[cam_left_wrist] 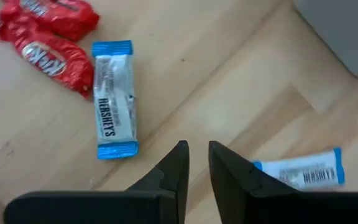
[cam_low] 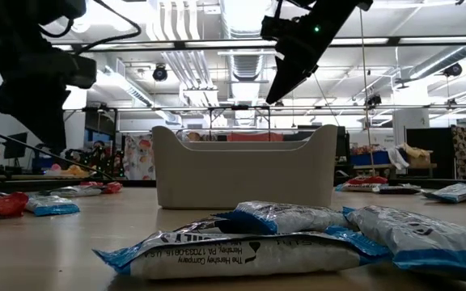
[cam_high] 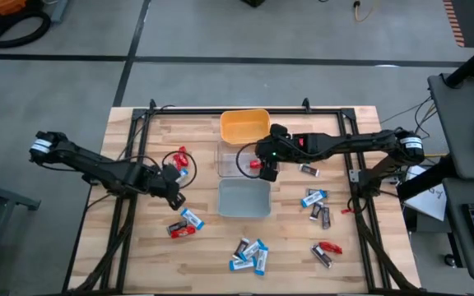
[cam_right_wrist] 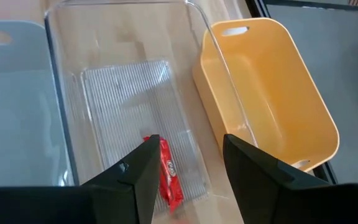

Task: Organize candy in baskets
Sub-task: Put the white chocolate bar into the gray bin

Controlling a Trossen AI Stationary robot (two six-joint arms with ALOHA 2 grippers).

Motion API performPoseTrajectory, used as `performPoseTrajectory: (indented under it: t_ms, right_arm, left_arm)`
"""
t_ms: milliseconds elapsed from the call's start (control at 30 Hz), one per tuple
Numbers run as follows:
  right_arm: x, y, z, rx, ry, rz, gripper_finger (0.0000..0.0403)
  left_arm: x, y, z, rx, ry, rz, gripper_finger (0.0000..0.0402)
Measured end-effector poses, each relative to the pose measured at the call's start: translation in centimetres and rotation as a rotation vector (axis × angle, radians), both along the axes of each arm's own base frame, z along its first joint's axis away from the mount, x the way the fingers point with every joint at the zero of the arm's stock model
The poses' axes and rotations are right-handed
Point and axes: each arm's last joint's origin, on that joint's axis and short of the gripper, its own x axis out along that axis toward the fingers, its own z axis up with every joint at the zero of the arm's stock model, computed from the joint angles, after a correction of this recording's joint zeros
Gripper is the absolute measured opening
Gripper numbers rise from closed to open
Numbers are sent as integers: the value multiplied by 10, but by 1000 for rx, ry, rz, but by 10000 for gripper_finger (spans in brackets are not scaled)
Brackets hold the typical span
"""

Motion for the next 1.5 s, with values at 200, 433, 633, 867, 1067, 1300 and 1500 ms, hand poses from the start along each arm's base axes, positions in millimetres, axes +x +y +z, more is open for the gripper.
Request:
performPoseTrajectory:
  t_ms: [200, 433, 633, 867, 1067, 1300, 1500]
  right_arm:
    - [1, 6, 1, 3, -3, 14, 167]
    - [0, 7, 0, 8, 8, 13, 167]
    - [0, 8, 0, 10, 6, 13, 167]
    - [0, 8, 0, 10, 7, 13, 166]
    - [0, 8, 0, 11, 7, 12, 167]
    - [0, 8, 0, 17, 4, 5, 166]
    - [0, 8, 0, 17, 5, 7, 166]
  left_arm:
    - [6, 6, -13, 23, 89, 94, 99]
    - [16, 16, -24, 135, 175, 76, 143]
    - [25, 23, -32, 179, 249, 43, 147]
    - [28, 29, -46, 191, 334, 46, 133]
    - [31, 29, -54, 192, 357, 44, 117]
    - [33, 29, -59, 196, 369, 30, 101]
    - [33, 29, -59, 197, 370, 23, 41]
